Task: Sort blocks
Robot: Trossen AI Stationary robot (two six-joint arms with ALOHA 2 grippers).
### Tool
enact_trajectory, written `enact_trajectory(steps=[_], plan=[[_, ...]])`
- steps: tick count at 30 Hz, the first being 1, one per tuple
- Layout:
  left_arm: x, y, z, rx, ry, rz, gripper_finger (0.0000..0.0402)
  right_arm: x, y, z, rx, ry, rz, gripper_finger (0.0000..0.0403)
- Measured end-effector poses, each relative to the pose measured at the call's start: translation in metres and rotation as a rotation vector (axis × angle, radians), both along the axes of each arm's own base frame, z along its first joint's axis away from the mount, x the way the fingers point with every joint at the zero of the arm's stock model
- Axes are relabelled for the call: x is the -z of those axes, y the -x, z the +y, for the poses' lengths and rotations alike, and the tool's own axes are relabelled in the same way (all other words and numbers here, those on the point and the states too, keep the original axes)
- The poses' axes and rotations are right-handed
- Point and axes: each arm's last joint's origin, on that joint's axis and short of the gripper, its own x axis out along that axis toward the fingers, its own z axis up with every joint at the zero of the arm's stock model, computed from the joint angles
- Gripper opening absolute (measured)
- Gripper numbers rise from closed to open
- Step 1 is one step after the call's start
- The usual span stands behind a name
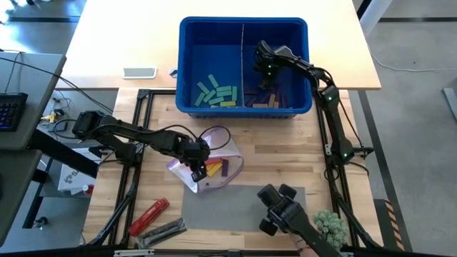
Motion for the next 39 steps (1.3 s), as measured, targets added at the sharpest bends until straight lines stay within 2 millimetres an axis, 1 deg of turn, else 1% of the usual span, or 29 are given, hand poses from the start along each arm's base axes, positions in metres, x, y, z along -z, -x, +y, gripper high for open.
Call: enact_trajectory(steps=[3,12,17,25,27,29,34,37,39], plan=[[0.0,0.0,0.0,0.0,0.0,0.0,0.0,0.012,0.002,-0.002,0.008,-0.032,0.026,0.0158],[0.0,0.0,0.0,-0.005,0.002,0.001,0.0,0.013,0.003,-0.002,0.013,-0.022,0.072,0.0158],[0.0,0.0,0.0,-0.005,0.002,0.001,0.0,0.015,0.011,0.003,0.021,-0.09,0.127,0.0158],[0.0,0.0,0.001,-0.012,-0.007,0.0,0.0,0.015,0.012,-0.002,0.037,-0.06,0.115,0.0154],[0.0,0.0,0.001,-0.012,-0.007,0.0,0.0,0.015,0.014,-0.003,0.055,-0.061,0.112,0.0141],[0.0,0.0,0.001,-0.012,-0.007,0.0,0.0,0.015,0.017,-0.005,0.067,-0.062,0.111,0.0119],[0.0,0.0,0.002,-0.022,-0.025,-0.005,0.0,0.012,0.019,-0.006,0.078,-0.087,0.07,0.0037],[-0.001,-0.003,0.001,-0.025,-0.025,-0.034,0.0,0.003,0.021,-0.004,0.083,-0.107,0.019,0.0038],[-0.002,-0.004,0.002,-0.037,-0.019,-0.049,0.0,-0.011,0.02,0.001,0.077,-0.08,0.011,0.0038]])
